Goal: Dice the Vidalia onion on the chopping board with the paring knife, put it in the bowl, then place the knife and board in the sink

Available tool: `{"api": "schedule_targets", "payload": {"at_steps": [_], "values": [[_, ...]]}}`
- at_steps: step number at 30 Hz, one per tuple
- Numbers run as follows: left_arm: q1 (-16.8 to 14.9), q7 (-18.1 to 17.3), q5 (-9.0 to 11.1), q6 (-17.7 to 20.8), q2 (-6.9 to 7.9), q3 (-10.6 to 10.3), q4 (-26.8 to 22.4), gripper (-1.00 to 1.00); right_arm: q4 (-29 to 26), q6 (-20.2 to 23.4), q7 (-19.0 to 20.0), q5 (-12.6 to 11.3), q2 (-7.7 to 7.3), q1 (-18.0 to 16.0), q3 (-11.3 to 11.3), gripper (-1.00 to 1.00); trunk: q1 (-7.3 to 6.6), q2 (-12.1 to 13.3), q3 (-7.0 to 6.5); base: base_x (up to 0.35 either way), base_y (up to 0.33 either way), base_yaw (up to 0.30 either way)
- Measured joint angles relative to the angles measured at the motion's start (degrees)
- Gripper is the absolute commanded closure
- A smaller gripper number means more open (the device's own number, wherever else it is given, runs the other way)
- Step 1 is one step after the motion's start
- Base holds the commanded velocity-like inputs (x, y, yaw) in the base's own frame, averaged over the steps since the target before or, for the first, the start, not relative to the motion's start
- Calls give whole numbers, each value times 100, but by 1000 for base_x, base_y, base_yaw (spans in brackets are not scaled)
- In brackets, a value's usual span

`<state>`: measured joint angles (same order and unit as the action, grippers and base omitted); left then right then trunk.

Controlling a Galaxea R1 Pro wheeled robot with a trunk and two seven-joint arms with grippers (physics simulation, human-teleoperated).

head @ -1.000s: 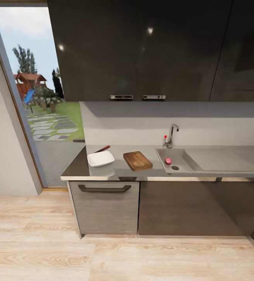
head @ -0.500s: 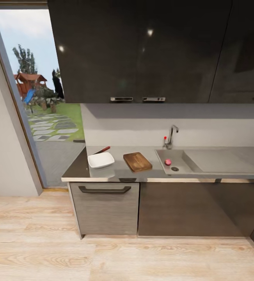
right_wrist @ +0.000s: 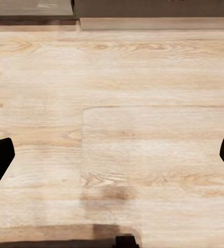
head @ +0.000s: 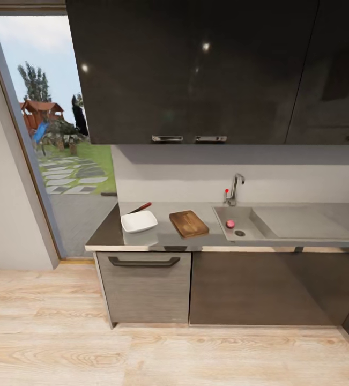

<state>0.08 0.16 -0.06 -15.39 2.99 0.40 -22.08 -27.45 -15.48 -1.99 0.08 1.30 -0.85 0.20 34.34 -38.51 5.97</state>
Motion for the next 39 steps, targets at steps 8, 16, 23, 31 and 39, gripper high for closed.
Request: {"api": "schedule_targets", "payload": {"at_steps": [8,16,23,31,39], "values": [[0,0,-1,0,0,0,-7,-100,0,0,0,0,0,1,-2,-100,-176,322,-144,0,0,0],[0,0,0,0,0,0,-8,-100,0,0,0,0,0,1,-1,-100,-352,643,-288,0,0,0],[0,0,2,-1,0,0,-8,-100,0,0,0,0,0,1,2,-100,-506,925,-415,0,0,0],[0,0,1,3,0,0,-10,-100,-1,0,0,0,0,-1,3,-100,-682,1242,-553,0,0,0],[0,5,12,5,0,3,35,-100,201,1,-22,5,-8,-1,-3,-100,-857,1560,-693,0,0,0]]}}
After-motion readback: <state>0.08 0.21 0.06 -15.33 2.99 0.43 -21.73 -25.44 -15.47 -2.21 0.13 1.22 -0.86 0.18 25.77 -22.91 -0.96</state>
